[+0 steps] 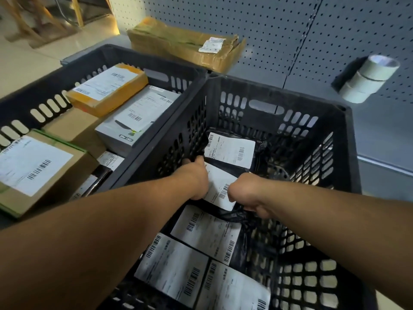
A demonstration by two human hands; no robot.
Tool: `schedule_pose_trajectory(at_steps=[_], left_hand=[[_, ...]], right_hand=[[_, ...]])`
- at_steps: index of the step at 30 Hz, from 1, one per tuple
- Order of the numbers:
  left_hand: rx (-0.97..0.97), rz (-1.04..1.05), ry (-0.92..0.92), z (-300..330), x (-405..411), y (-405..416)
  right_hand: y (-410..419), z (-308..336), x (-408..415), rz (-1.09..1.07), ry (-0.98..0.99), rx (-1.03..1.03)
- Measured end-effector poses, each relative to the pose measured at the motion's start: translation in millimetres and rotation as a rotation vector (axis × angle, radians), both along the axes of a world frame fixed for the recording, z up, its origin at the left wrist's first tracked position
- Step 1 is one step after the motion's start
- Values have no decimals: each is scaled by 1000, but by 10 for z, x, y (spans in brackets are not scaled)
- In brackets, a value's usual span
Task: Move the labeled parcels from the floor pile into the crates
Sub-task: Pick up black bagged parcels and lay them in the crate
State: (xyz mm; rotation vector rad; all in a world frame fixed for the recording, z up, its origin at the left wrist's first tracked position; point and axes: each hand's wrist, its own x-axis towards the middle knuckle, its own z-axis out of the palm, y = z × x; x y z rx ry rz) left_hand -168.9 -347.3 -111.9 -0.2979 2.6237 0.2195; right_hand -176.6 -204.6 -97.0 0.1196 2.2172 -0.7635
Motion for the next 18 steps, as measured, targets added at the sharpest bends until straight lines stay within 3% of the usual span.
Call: schedule_pose_trajectory(at_steps=[4, 6, 10, 18], left_hand=[[-131, -178, 129, -69, 27, 34], [-138, -253, 146, -81, 14, 79], [-117, -304, 58, -117, 2, 157], [-242, -457, 44, -97, -59, 172]], right_hand=[[-20, -82, -27, 67, -1, 45], [-29, -137, -57, 1, 0, 45], [-43, -216, -78, -53, -29, 45], [-37, -187, -187, 117, -127, 134]])
